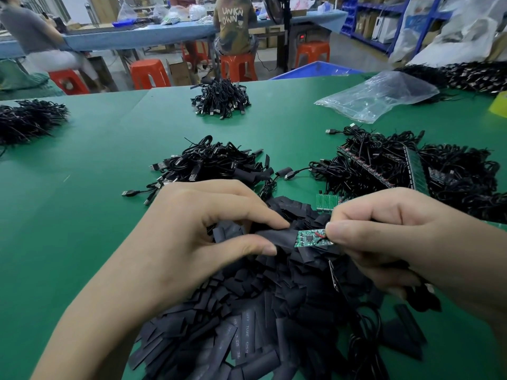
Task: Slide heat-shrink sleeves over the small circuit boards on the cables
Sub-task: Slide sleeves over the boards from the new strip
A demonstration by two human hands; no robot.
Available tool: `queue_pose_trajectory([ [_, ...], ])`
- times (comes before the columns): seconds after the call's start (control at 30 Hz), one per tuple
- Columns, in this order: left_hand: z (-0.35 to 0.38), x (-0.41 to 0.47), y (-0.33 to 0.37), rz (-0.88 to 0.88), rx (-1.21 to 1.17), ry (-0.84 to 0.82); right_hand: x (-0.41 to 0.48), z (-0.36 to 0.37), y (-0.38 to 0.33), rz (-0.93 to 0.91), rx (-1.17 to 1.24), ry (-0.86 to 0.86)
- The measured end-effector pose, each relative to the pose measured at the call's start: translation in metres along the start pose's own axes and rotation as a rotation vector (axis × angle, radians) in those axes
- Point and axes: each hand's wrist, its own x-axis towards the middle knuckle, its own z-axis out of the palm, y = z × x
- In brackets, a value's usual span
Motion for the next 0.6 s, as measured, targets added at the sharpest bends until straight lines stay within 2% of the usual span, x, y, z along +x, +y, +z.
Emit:
queue_pose_trajectory([
  [0.13, -0.001, 0.001, 0.004, 0.093, 0.08, 0.027, 0.001, 0.001, 0.0, 0.006, 0.058, -0.012],
  [0.27, 0.002, 0.001, 0.007, 0.089, 0.029, 0.044, 0.002, 0.003, -0.001, 0.01, 0.063, -0.023],
  [0.4, 0.009, 0.003, 0.007, 0.065, 0.007, 0.032, 0.007, 0.01, 0.001, 0.002, 0.004, 0.025],
  [0.6, 0.01, 0.003, 0.006, 0.074, 0.014, 0.127, 0.004, 0.008, -0.002, -0.068, -0.084, 0.128],
])
